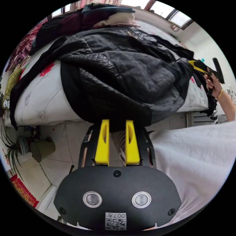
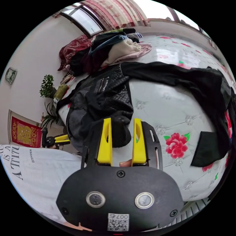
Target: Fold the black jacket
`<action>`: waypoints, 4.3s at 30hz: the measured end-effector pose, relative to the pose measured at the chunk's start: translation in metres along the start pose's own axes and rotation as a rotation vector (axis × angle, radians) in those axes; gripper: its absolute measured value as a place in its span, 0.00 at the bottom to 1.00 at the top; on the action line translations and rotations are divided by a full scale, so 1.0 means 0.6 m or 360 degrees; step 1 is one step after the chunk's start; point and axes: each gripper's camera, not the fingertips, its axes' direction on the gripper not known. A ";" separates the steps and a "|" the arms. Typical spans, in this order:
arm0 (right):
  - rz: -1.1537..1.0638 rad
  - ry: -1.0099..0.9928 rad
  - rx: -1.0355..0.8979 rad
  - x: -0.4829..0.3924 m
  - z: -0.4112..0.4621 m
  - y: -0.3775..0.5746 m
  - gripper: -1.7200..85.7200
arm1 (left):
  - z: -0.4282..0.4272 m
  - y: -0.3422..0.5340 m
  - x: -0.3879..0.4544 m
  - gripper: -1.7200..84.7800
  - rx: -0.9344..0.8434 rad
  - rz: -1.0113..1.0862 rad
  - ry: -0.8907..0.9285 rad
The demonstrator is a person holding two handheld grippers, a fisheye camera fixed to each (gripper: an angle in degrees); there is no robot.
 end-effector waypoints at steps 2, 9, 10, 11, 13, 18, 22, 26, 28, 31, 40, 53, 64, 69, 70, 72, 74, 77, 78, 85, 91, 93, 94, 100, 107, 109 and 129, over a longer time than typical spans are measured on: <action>0.0077 -0.0112 -0.0219 0.004 0.028 -0.007 0.08 | -0.004 -0.031 -0.002 0.03 -0.0126 0.0048 -0.0002; 0.0216 -0.0593 0.0129 0.011 -0.084 -0.058 0.07 | -0.250 -0.105 -0.156 0.01 0.0367 0.0054 0.0784; 0.0236 -0.0600 0.0160 0.011 -0.088 -0.072 0.08 | -0.288 -0.133 -0.210 0.01 0.0521 -0.0142 0.0743; 0.0252 -0.0607 0.0228 0.007 -0.091 -0.103 0.08 | -0.309 -0.162 -0.261 0.01 0.0617 -0.0362 0.0651; 0.0236 -0.0566 0.0314 -0.008 -0.087 -0.153 0.09 | -0.313 -0.200 -0.317 0.02 0.0663 -0.0617 0.0590; 0.0170 -0.0605 0.0214 -0.039 -0.035 -0.230 0.10 | -0.318 -0.201 -0.265 0.09 0.0744 -0.0485 0.0633; 0.0097 -0.0422 0.0189 -0.031 -0.031 -0.182 0.11 | -0.269 -0.114 -0.107 0.15 0.0594 -0.0131 0.0316; 0.0140 -0.0122 0.0067 0.020 -0.010 -0.127 0.11 | -0.238 -0.114 -0.032 0.19 0.0503 0.0016 0.0147; 0.0142 -0.0102 0.0063 0.036 -0.005 -0.128 0.11 | -0.247 -0.157 -0.005 0.22 0.0571 0.0059 0.0031; 0.0109 -0.0080 0.0203 0.036 -0.011 -0.154 0.11 | -0.251 -0.224 0.018 0.22 0.0557 0.0095 0.0108; 0.0103 -0.0780 -0.0030 -0.053 0.050 -0.300 0.03 | -0.186 -0.212 -0.043 0.06 0.0328 -0.0155 0.0164; -0.0044 -0.0379 0.0212 -0.099 -0.013 -0.395 0.11 | -0.194 -0.162 -0.272 0.06 0.0569 -0.1101 0.0510; -0.0103 0.0072 -0.0142 -0.201 0.100 -0.519 0.12 | -0.202 -0.189 -0.226 0.06 0.0577 -0.0926 0.0458; -0.0007 0.0265 -0.0312 -0.184 0.138 -0.553 0.04 | -0.214 -0.175 -0.210 0.06 0.0606 -0.0924 0.0487; -0.0025 0.0252 -0.0251 -0.183 0.116 -0.549 0.03 | -0.224 -0.165 -0.203 0.06 0.0631 -0.0918 0.0491; -0.0150 0.0165 0.0062 -0.179 -0.021 -0.510 0.02 | -0.243 -0.140 -0.188 0.06 0.0674 -0.0903 0.0513; -0.0257 0.0067 0.0268 -0.167 -0.149 -0.450 0.02 | -0.267 -0.107 -0.162 0.06 0.0722 -0.0861 0.0527; -0.0373 0.0052 0.0349 -0.125 -0.321 -0.315 0.02 | -0.298 -0.031 -0.087 0.06 0.0763 -0.0764 0.0522; -0.0304 0.0152 0.0317 -0.098 -0.364 -0.260 0.02 | -0.300 -0.019 -0.074 0.06 0.0757 -0.0766 0.0508; 0.0153 0.0008 0.0135 0.049 -0.424 -0.057 0.02 | -0.254 0.077 0.027 0.06 0.0587 -0.0852 0.0627; 0.0276 -0.0209 0.0100 0.123 -0.407 -0.101 0.02 | -0.273 0.053 -0.014 0.06 0.0710 -0.0924 0.0704; 0.0106 -0.0232 0.0175 0.104 -0.453 -0.203 0.02 | -0.346 -0.011 -0.027 0.06 0.0855 -0.0814 0.0715; 0.0032 -0.0206 0.0228 0.087 -0.478 -0.231 0.02 | -0.432 -0.047 -0.019 0.06 0.1021 -0.0695 0.0672; -0.0723 0.0073 0.1161 -0.123 -0.818 -0.293 0.02 | -0.809 0.024 0.119 0.06 0.1862 -0.0071 0.0095; -0.0560 0.0033 0.0544 -0.008 -0.657 -0.232 0.02 | -0.483 0.085 0.101 0.05 0.1193 -0.0437 0.0414; -0.0302 -0.0035 0.0270 0.069 -0.563 -0.185 0.02 | -0.343 0.137 0.102 0.05 0.0908 -0.0662 0.0597; -0.0303 -0.0066 0.0497 0.036 -0.661 -0.495 0.02 | -0.575 -0.190 -0.039 0.02 0.1217 -0.0615 0.0840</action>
